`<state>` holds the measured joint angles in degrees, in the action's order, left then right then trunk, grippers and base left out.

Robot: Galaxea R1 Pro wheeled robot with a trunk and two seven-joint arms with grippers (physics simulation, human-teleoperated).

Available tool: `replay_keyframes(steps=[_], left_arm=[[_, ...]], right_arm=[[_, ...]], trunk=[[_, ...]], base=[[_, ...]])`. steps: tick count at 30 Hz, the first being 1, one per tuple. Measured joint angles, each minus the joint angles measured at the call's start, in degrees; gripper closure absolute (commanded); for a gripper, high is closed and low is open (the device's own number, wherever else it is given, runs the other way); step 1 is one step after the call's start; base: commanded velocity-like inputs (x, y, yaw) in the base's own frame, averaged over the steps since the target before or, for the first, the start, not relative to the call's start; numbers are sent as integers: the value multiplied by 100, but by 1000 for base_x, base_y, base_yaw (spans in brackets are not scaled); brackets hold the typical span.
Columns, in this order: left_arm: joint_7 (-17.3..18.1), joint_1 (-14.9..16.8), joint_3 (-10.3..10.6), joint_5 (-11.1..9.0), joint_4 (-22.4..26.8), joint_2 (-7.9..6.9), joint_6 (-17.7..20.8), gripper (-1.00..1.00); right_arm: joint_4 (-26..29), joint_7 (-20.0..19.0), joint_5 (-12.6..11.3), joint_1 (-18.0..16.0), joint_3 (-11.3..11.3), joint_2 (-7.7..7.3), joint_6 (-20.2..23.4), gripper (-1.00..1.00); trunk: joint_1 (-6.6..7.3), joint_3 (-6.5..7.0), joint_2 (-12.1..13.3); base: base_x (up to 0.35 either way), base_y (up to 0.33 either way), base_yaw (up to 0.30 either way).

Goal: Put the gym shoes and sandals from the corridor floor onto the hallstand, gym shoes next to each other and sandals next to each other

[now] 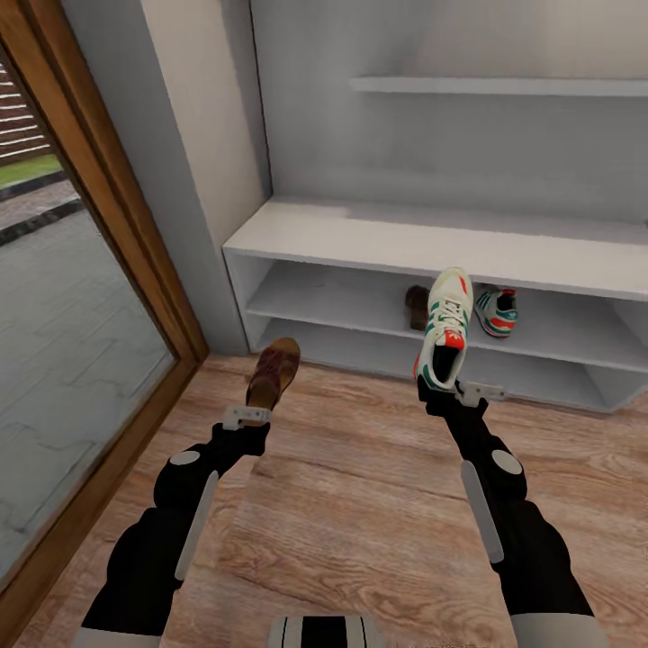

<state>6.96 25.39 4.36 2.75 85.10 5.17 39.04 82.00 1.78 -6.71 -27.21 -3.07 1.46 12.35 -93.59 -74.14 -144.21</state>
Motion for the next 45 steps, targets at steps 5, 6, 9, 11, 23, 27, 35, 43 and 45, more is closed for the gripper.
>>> replay_keyframes(steps=[5,6,9,11,23,27,35,43,45], left_arm=[[0,0,0,1,-1,-2,-3,100],[-1,0,0,3,-2,-3,-3,100],[0,0,0,3,-2,-2,-3,100],[0,0,0,2,-2,-4,-3,100],[-20,-1,1,5,0,-8,-3,100],[-38,-1,12,16,0,-10,-1,100],[-58,-1,17,71,0,-11,-2,100],[-45,-8,17,33,0,-23,-3,100],[-41,-35,17,32,0,-29,-1,100]], right_arm=[[2,3,0,0,0,0,3,100],[1,0,-1,0,0,0,2,100],[1,1,-1,0,0,0,3,100],[1,0,-1,0,0,0,3,100],[1,0,0,-1,-3,1,2,100],[2,0,0,-1,-2,1,11,100],[0,0,0,-1,-8,1,28,100],[0,0,0,-1,-8,1,29,100],[0,1,0,-1,-8,1,29,100]], trunk=[[0,0,0],[0,0,0],[0,0,0],[0,0,0],[0,0,0],[0,0,0],[0,0,0],[0,0,0],[0,0,0]], base=[[0,64,-275],[0,9,-271],[0,4,-270],[0,24,-269],[0,75,-96],[0,2,-2],[0,0,0],[0,0,0],[0,0,0]])
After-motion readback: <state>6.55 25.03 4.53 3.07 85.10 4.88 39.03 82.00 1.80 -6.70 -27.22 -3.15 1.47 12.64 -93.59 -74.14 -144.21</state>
